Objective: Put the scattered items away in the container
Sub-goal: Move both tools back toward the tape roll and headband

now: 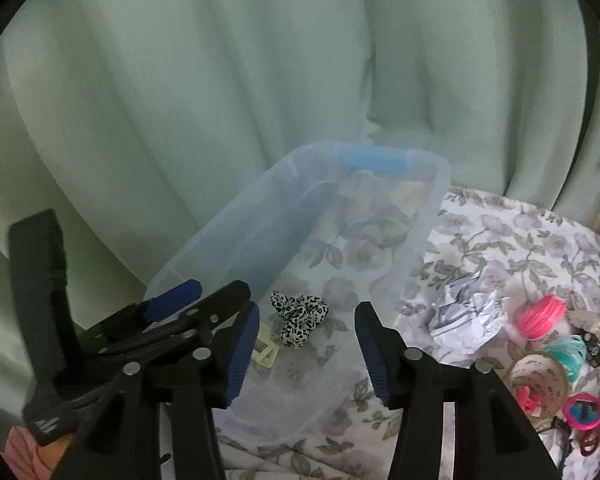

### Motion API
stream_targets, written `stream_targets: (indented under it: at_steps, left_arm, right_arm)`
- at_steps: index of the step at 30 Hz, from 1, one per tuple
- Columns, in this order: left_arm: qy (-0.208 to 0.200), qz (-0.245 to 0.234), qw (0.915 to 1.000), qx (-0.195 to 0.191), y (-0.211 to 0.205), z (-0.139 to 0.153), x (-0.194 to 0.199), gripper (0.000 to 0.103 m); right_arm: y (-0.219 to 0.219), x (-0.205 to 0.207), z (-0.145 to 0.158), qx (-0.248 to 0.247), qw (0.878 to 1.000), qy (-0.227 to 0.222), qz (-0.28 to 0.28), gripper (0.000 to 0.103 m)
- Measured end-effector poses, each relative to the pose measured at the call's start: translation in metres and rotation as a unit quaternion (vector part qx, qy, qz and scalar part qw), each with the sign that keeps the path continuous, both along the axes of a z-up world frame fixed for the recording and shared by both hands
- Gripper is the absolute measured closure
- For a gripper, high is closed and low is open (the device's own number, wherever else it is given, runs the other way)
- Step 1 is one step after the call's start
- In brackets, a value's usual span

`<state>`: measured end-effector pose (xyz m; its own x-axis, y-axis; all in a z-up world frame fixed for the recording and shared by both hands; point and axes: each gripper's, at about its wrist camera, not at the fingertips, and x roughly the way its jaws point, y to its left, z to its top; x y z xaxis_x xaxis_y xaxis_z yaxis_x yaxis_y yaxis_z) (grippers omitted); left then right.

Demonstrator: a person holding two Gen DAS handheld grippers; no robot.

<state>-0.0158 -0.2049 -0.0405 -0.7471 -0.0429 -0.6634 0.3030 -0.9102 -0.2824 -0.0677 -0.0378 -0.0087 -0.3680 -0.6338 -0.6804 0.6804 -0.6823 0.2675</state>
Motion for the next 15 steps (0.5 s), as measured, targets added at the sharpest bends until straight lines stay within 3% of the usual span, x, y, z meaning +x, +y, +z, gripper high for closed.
stream_targets:
  at_steps: [4,9,15]
  left_arm:
    - [0.007,0.011,0.9997,0.022,0.003,0.004,0.005,0.037]
    - [0.030,0.003,0.9994,-0.019,0.028,0.022,0.014,0.037]
    - [0.082,-0.042,0.9951,-0.037,0.065,0.038,0.024,0.037]
  right_arm:
    - [0.020,0.004,0.009,-0.017,1.000,0.007,-0.020,0.048]
    - [0.047,0.009,0.014,-0.035,0.998,0.009,-0.044,0.048]
    - [0.086,0.013,0.018,-0.059,0.995,0.011,-0.082,0.044]
